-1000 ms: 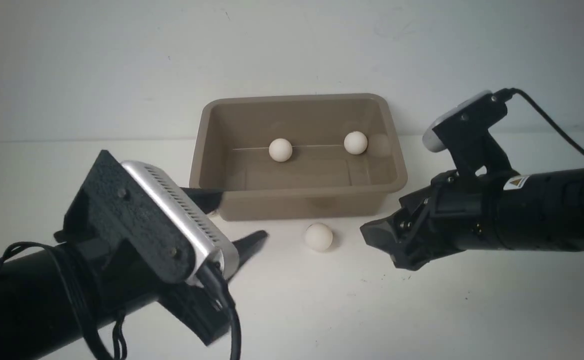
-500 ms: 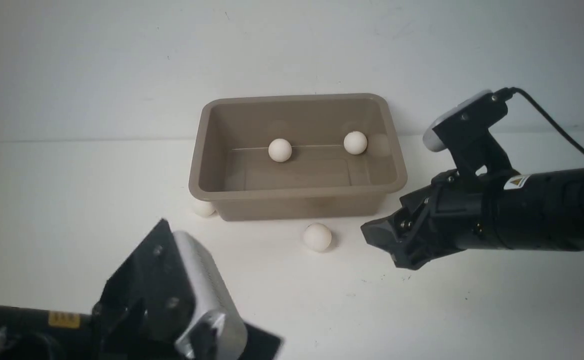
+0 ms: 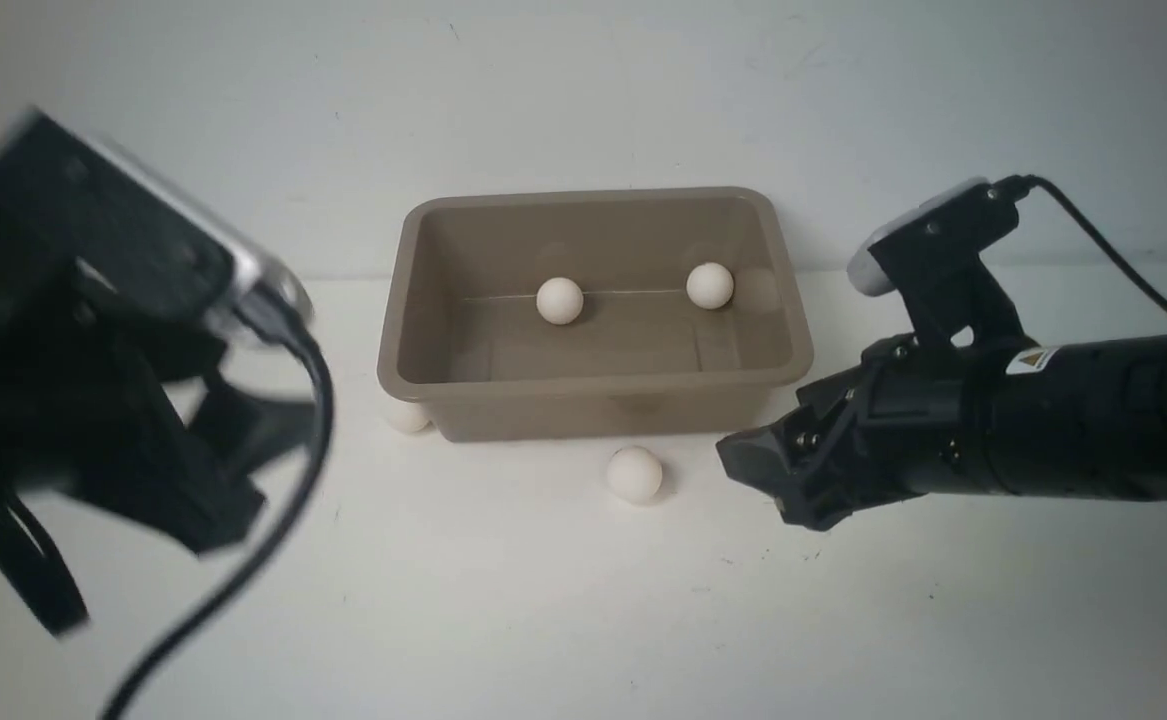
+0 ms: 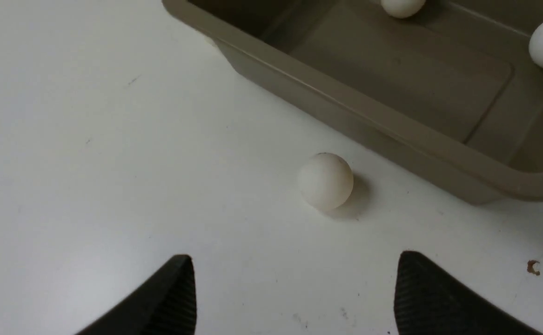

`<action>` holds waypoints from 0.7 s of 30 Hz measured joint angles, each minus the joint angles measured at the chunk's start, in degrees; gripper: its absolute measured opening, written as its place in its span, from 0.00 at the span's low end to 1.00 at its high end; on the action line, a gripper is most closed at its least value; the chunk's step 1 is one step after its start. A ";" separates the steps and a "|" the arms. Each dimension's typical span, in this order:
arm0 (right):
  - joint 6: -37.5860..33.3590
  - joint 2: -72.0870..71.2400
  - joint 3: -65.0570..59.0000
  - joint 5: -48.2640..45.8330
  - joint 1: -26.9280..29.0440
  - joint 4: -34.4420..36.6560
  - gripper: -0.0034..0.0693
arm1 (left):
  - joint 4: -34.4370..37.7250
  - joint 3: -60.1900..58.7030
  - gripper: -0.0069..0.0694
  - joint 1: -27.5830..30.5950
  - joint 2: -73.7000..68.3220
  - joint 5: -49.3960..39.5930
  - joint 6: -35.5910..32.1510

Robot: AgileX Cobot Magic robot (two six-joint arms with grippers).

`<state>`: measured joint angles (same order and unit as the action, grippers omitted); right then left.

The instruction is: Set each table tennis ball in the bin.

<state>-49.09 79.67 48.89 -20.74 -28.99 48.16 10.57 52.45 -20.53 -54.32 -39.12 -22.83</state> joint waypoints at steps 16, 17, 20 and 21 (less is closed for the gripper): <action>4.40 11.21 -0.06 19.00 -10.20 7.47 0.75 | -7.24 3.17 0.68 8.33 0.29 4.85 2.44; 4.40 11.92 -0.06 19.60 -10.40 7.83 0.75 | -7.39 3.17 0.68 8.33 0.29 4.85 2.45; 4.40 14.27 -0.06 21.86 -10.96 8.89 0.75 | -7.51 3.17 0.68 8.33 0.29 4.85 2.50; 4.40 15.95 -0.06 23.98 -11.28 9.25 0.75 | -7.57 3.17 0.68 8.33 0.29 4.90 2.50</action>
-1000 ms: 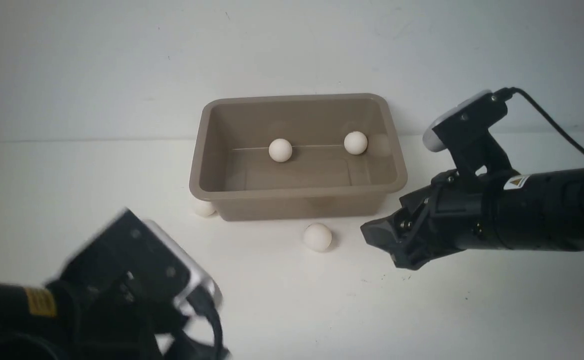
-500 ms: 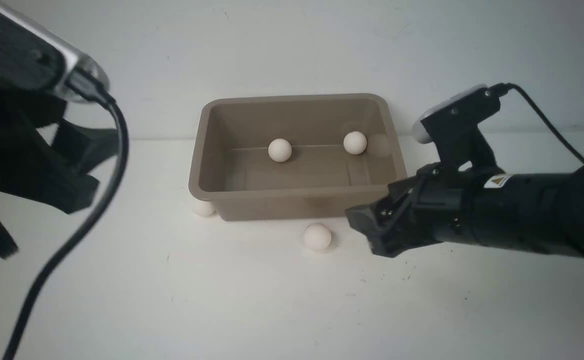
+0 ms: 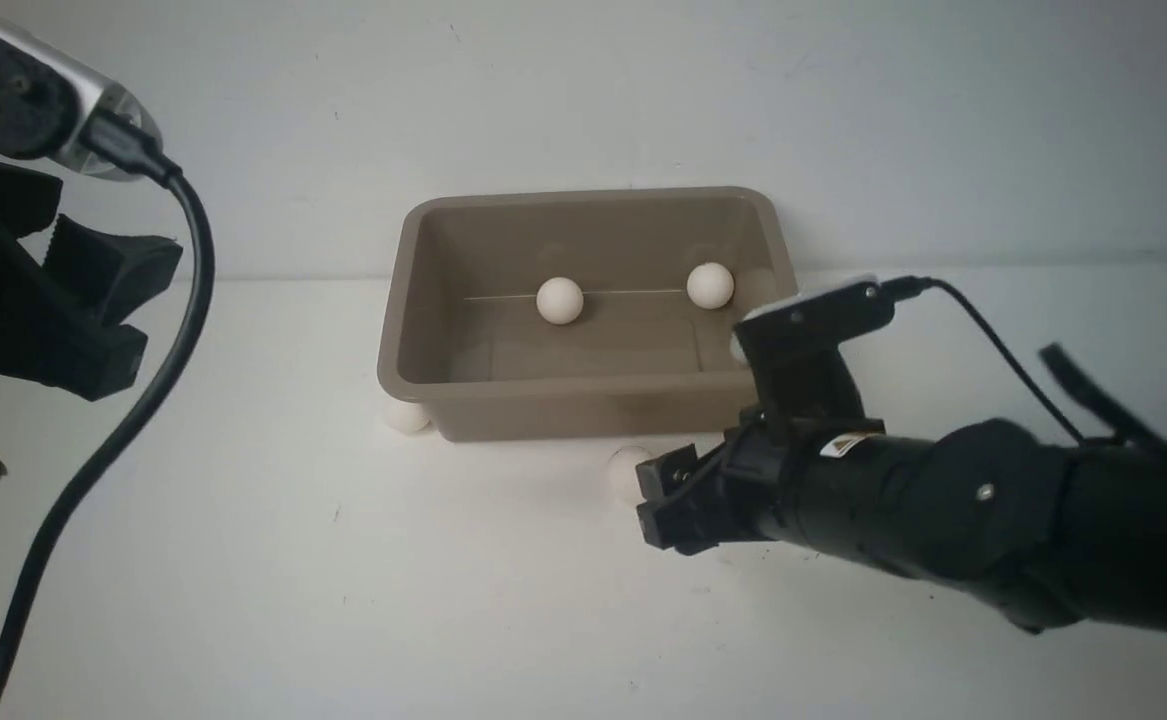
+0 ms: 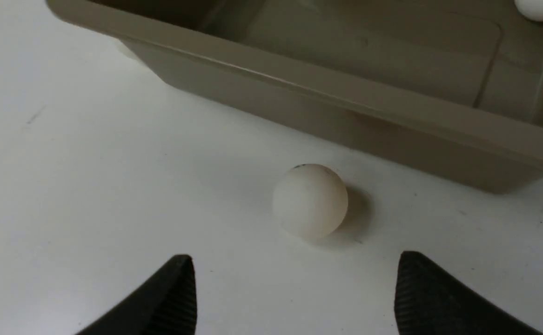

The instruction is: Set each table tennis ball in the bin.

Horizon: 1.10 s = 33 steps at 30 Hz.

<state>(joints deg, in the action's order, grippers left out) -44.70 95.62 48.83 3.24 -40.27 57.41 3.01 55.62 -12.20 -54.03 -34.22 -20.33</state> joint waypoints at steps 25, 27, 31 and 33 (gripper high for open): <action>0.00 10.84 8.57 -1.12 -0.50 1.80 0.75 | -0.17 0.00 0.68 0.05 -0.93 0.40 0.12; 0.00 12.27 9.69 -1.80 -0.50 2.58 0.75 | -0.17 0.00 0.68 0.05 -0.93 0.40 0.12; 0.00 15.35 11.33 -2.08 -0.50 2.98 0.75 | -0.17 0.00 0.68 0.05 -0.93 0.40 0.12; 0.00 16.35 11.84 -1.80 -0.50 3.09 0.75 | -0.17 0.00 0.68 0.05 -0.93 0.40 0.12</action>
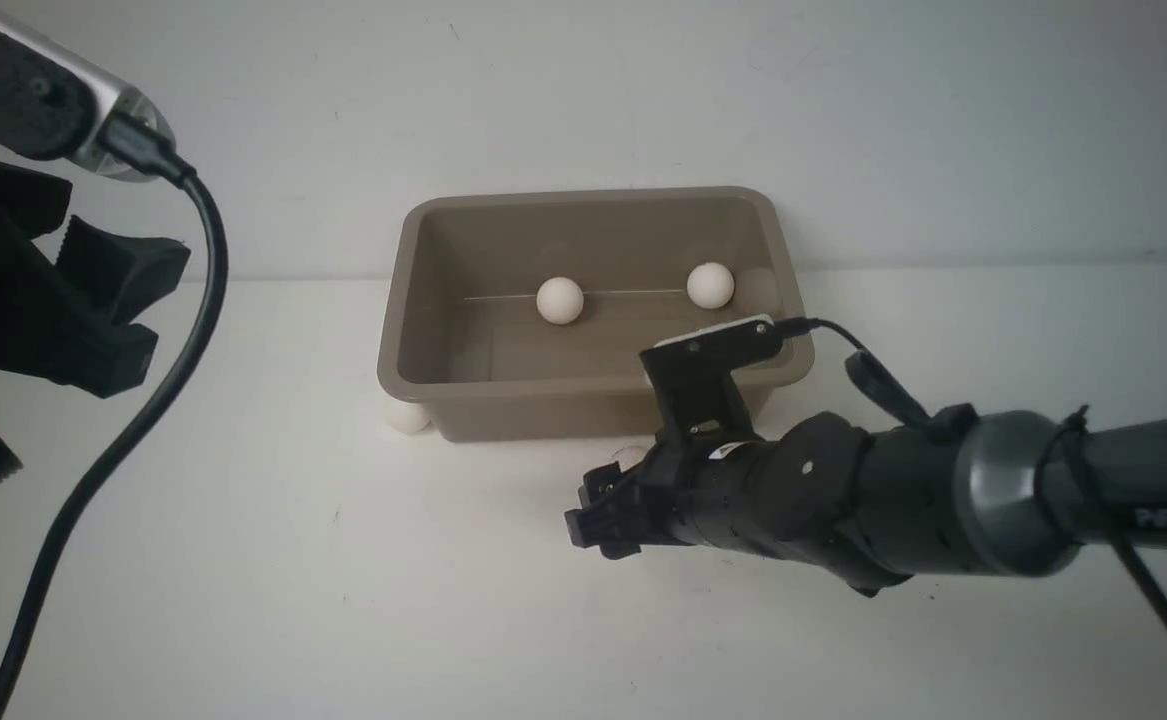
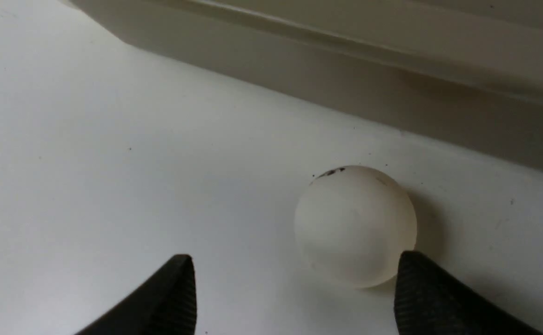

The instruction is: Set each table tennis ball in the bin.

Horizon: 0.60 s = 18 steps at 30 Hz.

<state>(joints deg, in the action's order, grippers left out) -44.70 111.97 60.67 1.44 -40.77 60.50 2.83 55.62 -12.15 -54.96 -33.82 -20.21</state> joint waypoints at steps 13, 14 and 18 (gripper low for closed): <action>-0.06 1.28 1.36 3.25 0.36 0.00 0.75 | -0.05 0.00 0.68 0.00 0.00 0.00 0.00; -0.06 1.35 1.55 3.18 0.53 0.00 0.75 | -0.05 0.00 0.68 0.00 0.00 0.00 0.00; -0.06 1.97 2.53 3.07 0.72 0.04 0.75 | -0.05 0.00 0.68 0.00 0.00 0.00 0.00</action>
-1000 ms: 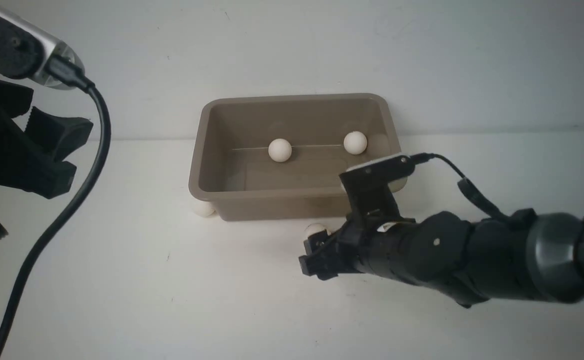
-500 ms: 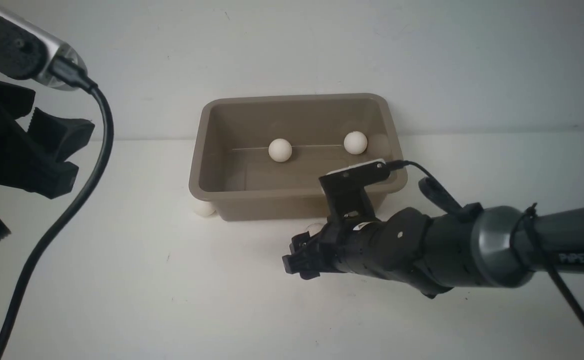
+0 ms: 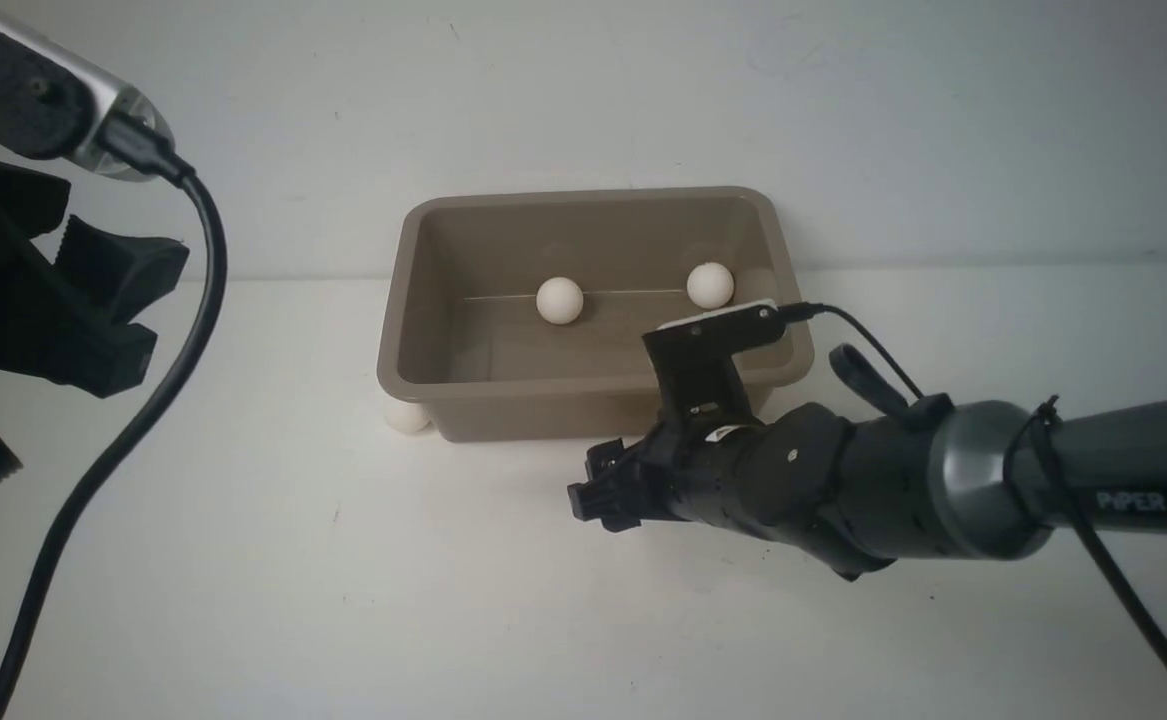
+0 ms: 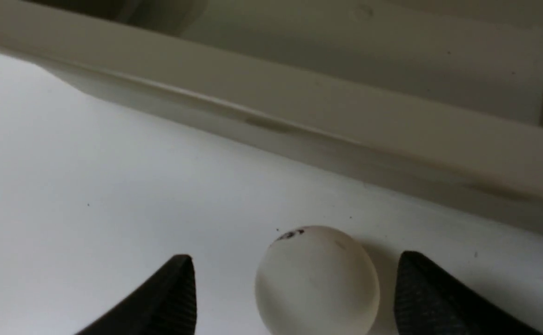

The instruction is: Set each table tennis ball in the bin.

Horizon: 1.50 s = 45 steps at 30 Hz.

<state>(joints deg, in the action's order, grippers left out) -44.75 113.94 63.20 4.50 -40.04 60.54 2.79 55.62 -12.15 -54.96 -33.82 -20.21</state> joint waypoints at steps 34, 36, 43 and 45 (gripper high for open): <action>-5.79 -0.55 -1.97 -4.13 0.00 -0.04 0.53 | -0.75 0.00 0.68 0.00 0.00 0.90 -0.12; -5.90 -4.30 -4.58 -4.13 0.00 -0.04 0.53 | -0.82 0.00 0.68 0.00 0.00 0.90 -0.12; -10.33 -17.95 -11.33 -4.89 -0.11 -0.04 0.53 | -0.86 0.00 0.68 0.00 0.00 0.90 -0.01; -12.09 -20.96 -10.68 -5.34 -0.11 -0.08 0.53 | -0.93 0.00 0.68 0.00 0.00 0.90 -0.01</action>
<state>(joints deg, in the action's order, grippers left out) -56.84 92.98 52.52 -0.84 -40.15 60.45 1.86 55.62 -12.15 -54.96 -32.92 -20.22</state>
